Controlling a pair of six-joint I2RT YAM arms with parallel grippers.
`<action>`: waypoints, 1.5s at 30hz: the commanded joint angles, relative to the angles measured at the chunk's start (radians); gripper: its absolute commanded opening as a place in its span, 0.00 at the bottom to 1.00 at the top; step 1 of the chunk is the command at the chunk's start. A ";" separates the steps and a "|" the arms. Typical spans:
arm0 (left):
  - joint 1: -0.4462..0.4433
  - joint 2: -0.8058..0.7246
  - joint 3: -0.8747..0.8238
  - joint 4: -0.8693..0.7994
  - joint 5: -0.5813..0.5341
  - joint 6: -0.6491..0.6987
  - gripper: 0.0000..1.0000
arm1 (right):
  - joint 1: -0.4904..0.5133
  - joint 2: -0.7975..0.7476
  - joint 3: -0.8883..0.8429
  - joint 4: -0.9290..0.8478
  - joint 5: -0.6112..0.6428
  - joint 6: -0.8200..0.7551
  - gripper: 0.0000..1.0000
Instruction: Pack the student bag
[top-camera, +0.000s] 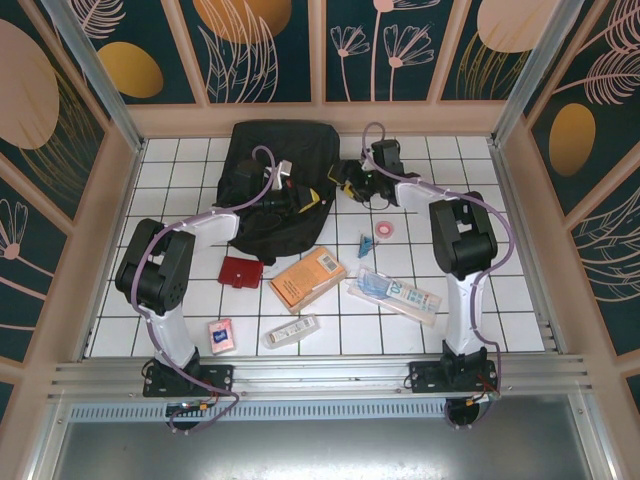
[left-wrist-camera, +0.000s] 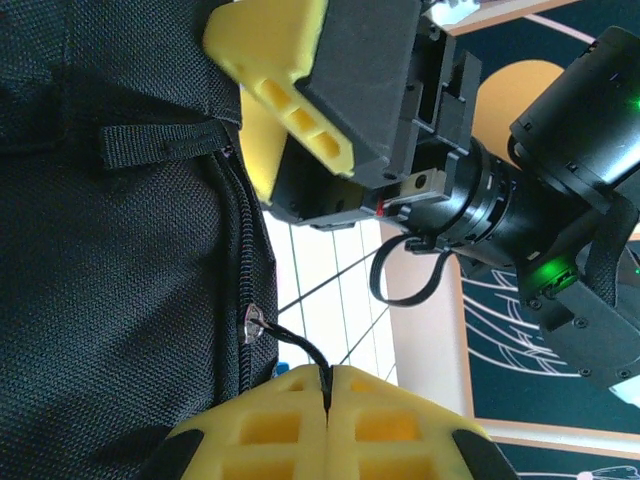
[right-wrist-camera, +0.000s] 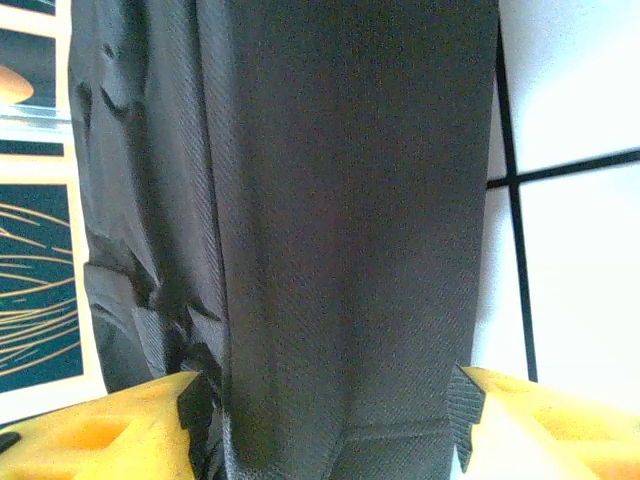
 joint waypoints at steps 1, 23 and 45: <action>-0.002 -0.031 0.037 -0.017 -0.001 0.034 0.00 | 0.020 0.004 -0.049 0.078 -0.063 0.075 0.67; -0.001 -0.168 0.061 -0.315 -0.106 0.179 0.00 | -0.053 -0.019 -0.041 0.171 -0.007 0.131 0.00; 0.037 -0.332 -0.110 -0.403 -0.235 0.217 0.00 | -0.153 0.017 0.106 -0.049 -0.025 -0.116 0.00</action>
